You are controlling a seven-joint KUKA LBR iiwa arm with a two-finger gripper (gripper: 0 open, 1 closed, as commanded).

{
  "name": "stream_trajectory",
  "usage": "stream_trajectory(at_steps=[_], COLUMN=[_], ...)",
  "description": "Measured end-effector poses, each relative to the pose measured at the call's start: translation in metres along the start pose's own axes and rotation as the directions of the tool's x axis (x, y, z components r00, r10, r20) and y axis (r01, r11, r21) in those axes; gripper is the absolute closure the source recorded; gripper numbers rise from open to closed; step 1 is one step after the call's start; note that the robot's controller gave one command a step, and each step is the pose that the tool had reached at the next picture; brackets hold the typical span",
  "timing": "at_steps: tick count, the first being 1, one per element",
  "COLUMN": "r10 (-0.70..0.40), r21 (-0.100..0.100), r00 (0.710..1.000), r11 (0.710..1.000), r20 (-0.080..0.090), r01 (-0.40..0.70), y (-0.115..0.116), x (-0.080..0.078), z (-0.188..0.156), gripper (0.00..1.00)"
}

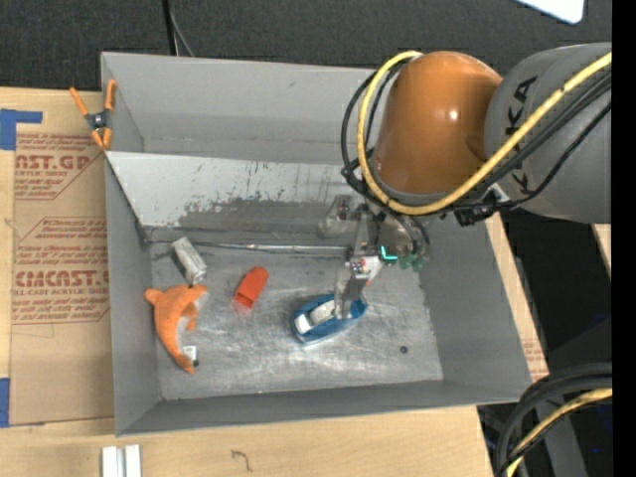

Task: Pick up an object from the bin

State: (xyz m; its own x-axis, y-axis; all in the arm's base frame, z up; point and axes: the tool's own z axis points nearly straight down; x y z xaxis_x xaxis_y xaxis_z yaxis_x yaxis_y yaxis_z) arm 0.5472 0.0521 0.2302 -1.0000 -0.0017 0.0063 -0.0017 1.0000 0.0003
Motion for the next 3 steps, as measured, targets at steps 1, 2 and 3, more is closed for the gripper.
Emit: stream_trajectory(at_steps=[1,2,3], r10=[0.001,-0.101,-0.198], r21=[-0.001,0.001,0.002], r00=[1.000,0.995,0.980], r11=[1.000,0.995,0.980], r20=[0.008,0.011,0.008], r01=[-0.001,0.101,0.198], y=[0.000,-0.027,0.037], x=[-0.002,-0.004,-0.016], z=[-0.005,0.053,0.068], gripper=[0.00,0.00,0.00])
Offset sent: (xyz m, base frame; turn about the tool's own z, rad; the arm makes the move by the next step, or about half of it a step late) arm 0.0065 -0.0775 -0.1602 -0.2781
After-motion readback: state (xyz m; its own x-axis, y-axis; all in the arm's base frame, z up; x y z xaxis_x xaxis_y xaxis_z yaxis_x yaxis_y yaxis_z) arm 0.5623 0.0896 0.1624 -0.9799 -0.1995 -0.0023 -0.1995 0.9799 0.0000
